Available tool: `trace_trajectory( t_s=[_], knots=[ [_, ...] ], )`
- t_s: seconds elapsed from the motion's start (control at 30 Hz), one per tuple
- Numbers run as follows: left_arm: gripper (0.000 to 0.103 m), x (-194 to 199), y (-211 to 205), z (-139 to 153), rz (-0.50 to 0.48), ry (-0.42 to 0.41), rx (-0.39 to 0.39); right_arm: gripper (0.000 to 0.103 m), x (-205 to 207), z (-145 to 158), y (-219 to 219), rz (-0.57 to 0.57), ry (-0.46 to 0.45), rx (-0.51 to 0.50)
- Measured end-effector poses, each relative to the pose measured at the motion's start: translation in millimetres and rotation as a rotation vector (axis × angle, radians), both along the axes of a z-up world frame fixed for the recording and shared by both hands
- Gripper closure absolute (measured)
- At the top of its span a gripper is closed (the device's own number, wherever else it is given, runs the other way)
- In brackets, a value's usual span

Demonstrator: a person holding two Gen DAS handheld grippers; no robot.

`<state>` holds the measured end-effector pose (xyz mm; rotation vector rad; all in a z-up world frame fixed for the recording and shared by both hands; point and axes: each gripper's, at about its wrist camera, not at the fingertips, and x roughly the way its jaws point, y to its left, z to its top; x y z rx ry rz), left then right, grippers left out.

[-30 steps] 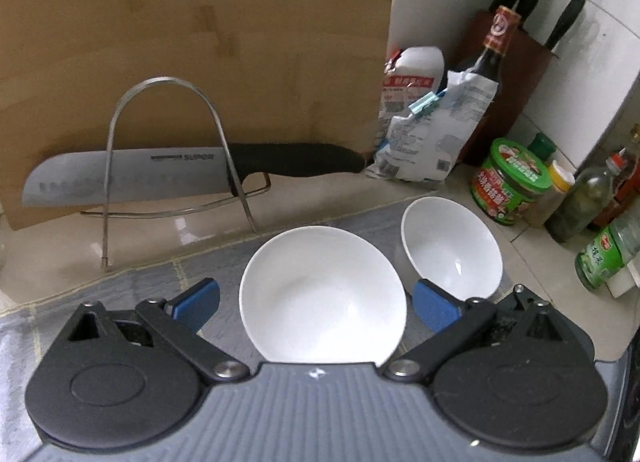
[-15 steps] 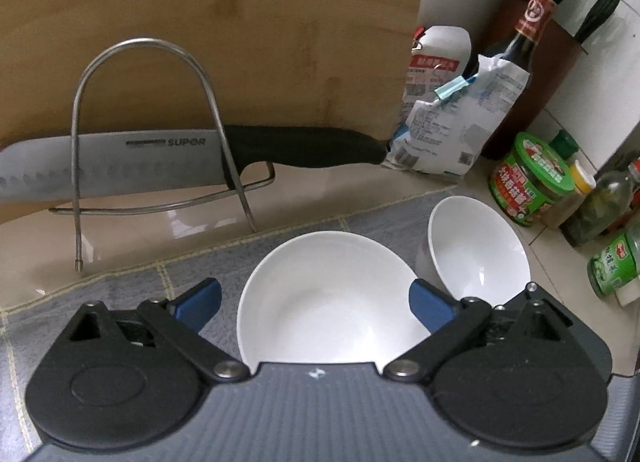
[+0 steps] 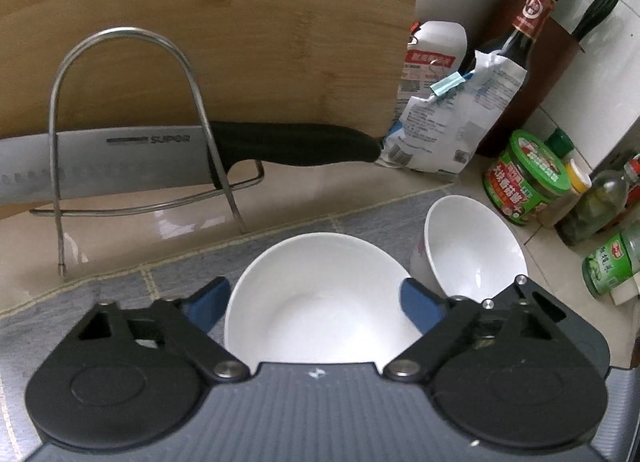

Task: Organize plates and bowls
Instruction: 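Lift and carry the bowl with the left tool toward the first bowl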

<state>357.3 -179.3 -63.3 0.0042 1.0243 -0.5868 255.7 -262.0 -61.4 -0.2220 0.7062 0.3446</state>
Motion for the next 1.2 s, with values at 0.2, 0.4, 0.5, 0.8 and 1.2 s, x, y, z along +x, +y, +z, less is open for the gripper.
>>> trace_trajectory(
  t_s=[0.2,0.4,0.5,0.8,1.2],
  knots=[
    [0.018,1.1,-0.4,-0.4,0.001,0.001,-0.007,0.008,0.8,1.1,-0.7,-0.005,-0.003,0.006],
    [0.018,0.6,1.4,-0.1,0.002,-0.004,-0.011,0.008,-0.1,1.5,0.2,-0.005,-0.001,0.004],
    [0.018,-0.7,2.6,0.4,0.003,-0.008,-0.011,0.008,0.8,2.8,-0.9,-0.006,0.001,0.012],
    [0.018,-15.9,8.3,17.0,0.006,-0.039,-0.009,0.008,-12.9,25.2,0.0,0.027,-0.026,0.018],
    [0.017,-56.2,21.6,46.8,0.028,-0.1,-0.029,0.009,-44.9,51.2,8.6,0.072,-0.059,0.025]
  ],
)
